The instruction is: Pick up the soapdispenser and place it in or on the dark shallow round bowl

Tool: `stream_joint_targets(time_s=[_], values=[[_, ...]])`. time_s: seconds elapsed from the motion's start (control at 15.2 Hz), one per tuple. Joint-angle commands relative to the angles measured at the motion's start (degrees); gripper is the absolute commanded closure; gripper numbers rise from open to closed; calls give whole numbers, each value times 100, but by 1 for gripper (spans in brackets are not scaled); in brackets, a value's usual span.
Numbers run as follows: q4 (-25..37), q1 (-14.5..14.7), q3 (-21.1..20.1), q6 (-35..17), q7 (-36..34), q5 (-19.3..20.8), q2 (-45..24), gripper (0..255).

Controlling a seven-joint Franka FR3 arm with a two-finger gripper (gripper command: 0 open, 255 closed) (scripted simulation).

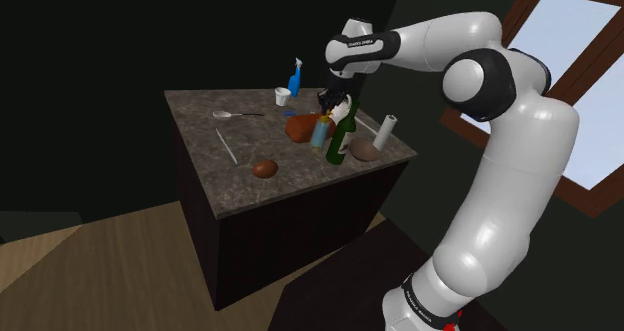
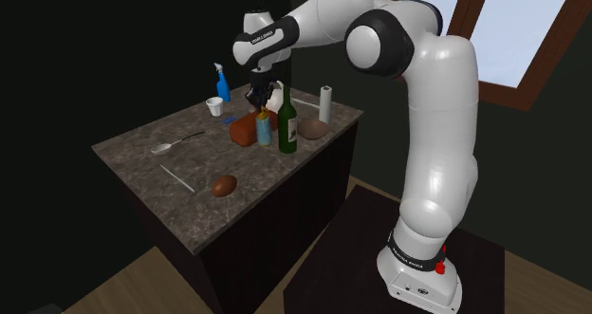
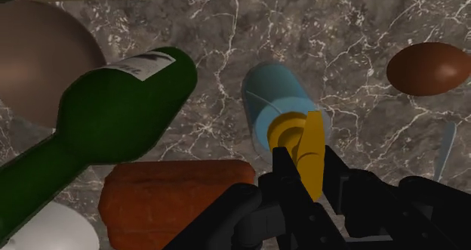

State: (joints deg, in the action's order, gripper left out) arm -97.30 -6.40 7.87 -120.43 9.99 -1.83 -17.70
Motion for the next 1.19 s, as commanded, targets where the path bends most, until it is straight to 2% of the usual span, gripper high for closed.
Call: stream_joint_targets(time_s=[0.0,0.59,1.12], values=[[97,-79,36,119,118,-19,21,255],[1021,-857,331,718,1223,-284,-325,255],[2554,-1653,514,1526,2112,-581,-1092,255]])
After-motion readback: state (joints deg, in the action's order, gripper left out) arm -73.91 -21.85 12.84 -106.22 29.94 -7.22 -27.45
